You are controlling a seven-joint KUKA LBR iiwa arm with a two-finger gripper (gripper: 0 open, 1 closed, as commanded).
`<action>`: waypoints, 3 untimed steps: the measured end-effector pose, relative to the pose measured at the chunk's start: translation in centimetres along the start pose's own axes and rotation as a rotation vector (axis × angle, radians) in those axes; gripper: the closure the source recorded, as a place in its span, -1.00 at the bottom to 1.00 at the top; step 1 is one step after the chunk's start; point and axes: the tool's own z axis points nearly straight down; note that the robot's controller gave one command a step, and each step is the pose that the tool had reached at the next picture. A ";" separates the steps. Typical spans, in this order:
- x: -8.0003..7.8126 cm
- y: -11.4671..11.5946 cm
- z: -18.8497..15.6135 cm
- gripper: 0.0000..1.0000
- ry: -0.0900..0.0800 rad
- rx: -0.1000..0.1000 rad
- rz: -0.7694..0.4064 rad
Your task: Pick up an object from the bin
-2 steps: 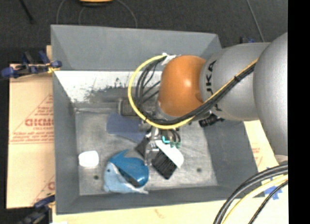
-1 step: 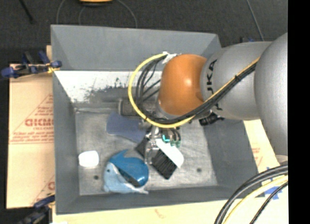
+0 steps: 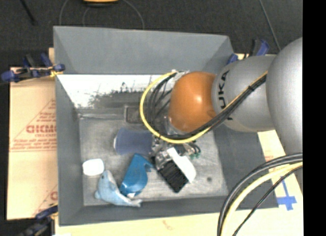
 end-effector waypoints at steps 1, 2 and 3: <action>0.0 0.0 0.0 1.00 0.000 0.000 0.000; 2.0 2.2 -1.5 1.00 0.011 -0.002 0.015; 1.5 4.3 -0.3 1.00 0.006 0.002 0.026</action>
Offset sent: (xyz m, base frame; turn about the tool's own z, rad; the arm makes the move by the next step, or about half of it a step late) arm -0.0441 0.0247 0.0271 0.0242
